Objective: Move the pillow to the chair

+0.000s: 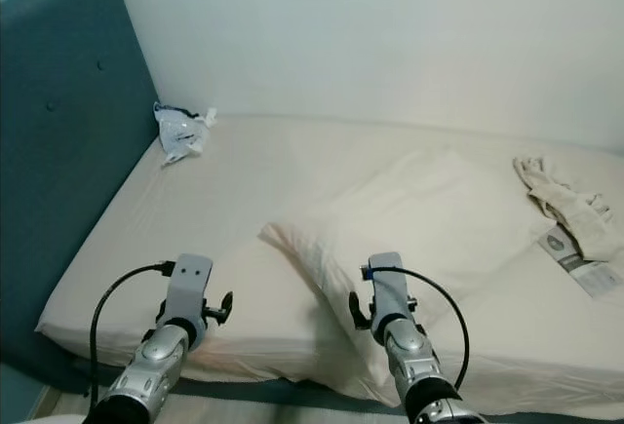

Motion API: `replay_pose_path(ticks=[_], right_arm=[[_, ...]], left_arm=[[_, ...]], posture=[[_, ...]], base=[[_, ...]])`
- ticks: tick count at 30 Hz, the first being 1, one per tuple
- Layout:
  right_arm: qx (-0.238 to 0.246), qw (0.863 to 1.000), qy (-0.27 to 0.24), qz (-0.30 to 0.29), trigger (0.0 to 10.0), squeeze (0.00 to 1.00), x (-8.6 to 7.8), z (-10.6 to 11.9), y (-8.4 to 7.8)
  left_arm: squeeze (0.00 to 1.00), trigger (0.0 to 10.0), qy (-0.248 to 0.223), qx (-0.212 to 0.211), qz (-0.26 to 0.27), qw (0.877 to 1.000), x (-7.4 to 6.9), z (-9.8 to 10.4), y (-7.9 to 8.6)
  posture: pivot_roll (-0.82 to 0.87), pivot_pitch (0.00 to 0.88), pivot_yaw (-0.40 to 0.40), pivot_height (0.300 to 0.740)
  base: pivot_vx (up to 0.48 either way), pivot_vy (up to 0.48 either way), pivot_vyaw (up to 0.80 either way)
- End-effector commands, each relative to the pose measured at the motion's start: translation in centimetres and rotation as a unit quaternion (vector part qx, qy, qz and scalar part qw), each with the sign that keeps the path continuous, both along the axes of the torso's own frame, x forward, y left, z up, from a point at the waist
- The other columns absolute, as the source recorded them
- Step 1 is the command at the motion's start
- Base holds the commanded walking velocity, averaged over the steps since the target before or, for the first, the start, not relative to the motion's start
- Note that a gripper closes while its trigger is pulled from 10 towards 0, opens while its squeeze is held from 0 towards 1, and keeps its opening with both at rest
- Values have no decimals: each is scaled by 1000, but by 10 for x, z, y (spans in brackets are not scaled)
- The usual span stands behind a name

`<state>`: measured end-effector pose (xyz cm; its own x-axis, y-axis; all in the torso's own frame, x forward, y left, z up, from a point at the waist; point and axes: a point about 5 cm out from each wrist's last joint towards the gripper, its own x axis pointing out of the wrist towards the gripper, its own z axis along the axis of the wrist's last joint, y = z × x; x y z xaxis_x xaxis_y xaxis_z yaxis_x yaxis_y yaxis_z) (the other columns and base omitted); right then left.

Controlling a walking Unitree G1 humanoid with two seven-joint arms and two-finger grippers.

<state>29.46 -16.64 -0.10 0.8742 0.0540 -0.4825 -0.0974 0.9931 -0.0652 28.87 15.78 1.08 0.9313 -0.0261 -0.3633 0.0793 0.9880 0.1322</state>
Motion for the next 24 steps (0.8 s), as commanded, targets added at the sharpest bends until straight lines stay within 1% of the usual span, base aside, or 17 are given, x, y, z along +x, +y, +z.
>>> replay_pose_path(ticks=[1, 21, 22, 24], right_arm=[[8, 1000, -1, -3, 10000, 0, -1, -1, 3], [6, 1000, -2, 1, 10000, 0, -1, 0, 3], [6, 1000, -2, 2, 10000, 0, 0, 0, 3], [6, 1000, -2, 2, 10000, 0, 0, 0, 4]], left_arm=[[0, 10000, 10, 9, 0, 1000, -6, -6, 4], [0, 10000, 15, 5, 4, 1000, -8, -8, 5], [0, 10000, 30, -6, 10, 999, -8, -10, 5], [0, 10000, 30, -2, 2, 1000, -7, -9, 4]], posture=[[-36, 50, -38, 740], [-38, 51, -46, 740], [-37, 51, -46, 740], [-35, 53, -45, 740]], base=[[0, -431, 0], [0, -432, 0], [0, 0, 0], [0, 480, 0]])
